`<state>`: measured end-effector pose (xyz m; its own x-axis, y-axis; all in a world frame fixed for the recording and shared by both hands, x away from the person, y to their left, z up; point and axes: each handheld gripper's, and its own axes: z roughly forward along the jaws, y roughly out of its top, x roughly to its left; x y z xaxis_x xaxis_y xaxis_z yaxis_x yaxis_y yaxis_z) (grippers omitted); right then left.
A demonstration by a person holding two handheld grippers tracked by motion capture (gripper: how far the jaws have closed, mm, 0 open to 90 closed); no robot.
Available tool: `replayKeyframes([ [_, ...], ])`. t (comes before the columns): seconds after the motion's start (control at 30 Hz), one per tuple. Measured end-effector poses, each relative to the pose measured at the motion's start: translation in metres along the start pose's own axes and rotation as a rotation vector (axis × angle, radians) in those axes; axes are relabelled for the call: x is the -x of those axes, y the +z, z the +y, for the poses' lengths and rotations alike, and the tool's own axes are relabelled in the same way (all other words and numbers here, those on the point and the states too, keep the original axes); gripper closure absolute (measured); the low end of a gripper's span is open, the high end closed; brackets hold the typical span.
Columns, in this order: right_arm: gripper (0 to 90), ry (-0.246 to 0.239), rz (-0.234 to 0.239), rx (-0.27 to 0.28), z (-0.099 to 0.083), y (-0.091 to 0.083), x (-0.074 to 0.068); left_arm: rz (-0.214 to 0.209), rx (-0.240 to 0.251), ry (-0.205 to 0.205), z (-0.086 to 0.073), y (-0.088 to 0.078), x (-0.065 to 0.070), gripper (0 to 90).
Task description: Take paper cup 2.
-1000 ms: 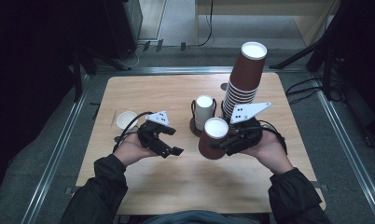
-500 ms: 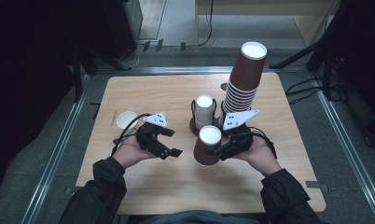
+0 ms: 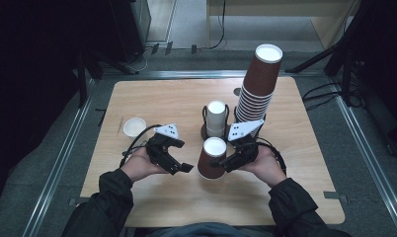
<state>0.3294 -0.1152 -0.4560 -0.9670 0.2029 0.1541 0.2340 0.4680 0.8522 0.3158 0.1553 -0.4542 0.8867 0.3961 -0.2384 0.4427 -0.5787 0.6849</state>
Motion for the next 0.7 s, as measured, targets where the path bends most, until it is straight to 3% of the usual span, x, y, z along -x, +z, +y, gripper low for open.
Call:
replayKeyframes([
  [0.37,21.1,0.007,0.022,0.1,0.0,0.006,0.001,0.006,-0.045,0.041,-0.001,0.012,0.004,0.0],
  [0.7,21.2,0.015,0.052,0.168,0.003,0.005,-0.001,-0.038,-0.029,0.054,0.0,0.02,0.004,0.0],
])
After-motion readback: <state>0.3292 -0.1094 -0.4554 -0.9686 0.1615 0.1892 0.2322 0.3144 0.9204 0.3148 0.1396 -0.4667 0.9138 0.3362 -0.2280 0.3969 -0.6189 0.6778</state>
